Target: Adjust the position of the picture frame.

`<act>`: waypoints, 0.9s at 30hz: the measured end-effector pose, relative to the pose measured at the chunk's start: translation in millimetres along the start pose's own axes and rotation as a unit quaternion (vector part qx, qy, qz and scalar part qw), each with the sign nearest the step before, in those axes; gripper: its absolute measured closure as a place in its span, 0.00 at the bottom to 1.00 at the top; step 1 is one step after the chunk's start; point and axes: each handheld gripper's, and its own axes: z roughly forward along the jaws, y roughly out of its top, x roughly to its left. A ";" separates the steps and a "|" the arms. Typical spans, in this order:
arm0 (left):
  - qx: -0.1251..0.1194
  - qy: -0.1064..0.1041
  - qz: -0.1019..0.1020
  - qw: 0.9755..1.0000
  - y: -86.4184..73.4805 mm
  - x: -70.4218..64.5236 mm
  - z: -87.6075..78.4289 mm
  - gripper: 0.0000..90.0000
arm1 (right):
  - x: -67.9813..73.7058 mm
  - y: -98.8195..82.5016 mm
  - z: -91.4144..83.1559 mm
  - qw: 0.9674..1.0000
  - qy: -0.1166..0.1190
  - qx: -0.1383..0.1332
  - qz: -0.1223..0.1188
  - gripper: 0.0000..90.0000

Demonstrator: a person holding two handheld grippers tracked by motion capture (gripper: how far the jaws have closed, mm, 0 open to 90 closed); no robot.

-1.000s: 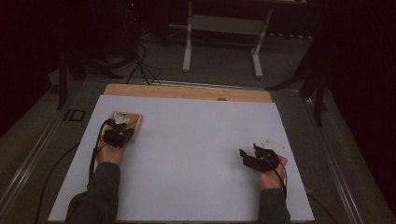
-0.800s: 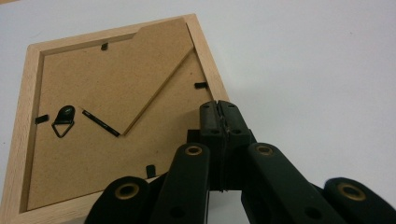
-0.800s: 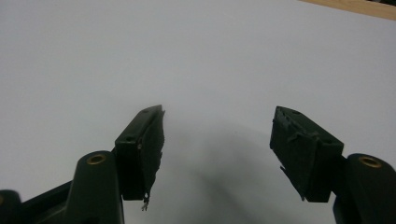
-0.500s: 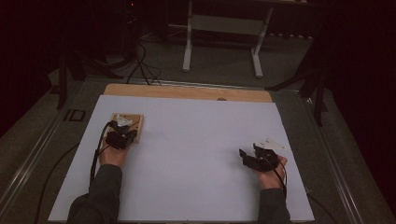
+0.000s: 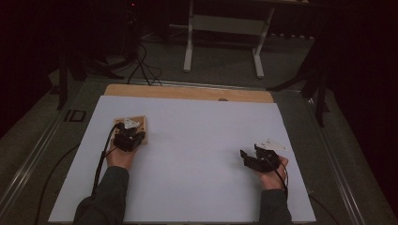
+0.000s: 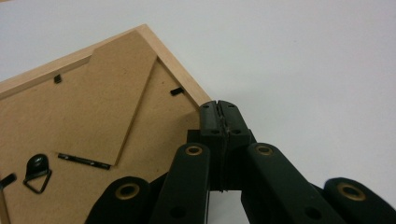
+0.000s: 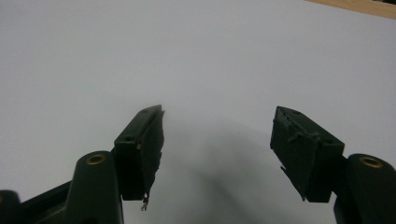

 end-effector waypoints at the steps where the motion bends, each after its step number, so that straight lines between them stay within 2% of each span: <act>1: -0.001 -0.001 -0.001 1.000 0.1 -1.1 0.5 1.00 | -0.3 0.0 -0.1 1.000 0.000 -0.001 0.000 0.38; 14: -0.007 -0.011 0.000 1.000 1.5 -13.9 3.9 1.00 | -0.3 0.5 -0.2 1.000 0.003 -0.003 0.002 0.37; 22: -0.008 -0.019 0.009 1.000 1.6 -23.7 4.6 1.00 | -2.2 0.8 -1.6 1.000 0.011 -0.010 0.017 0.37; 27: -0.008 -0.028 0.016 0.999 1.6 -31.8 4.9 1.00 | -1.0 1.5 -2.7 1.000 0.011 -0.013 0.013 0.37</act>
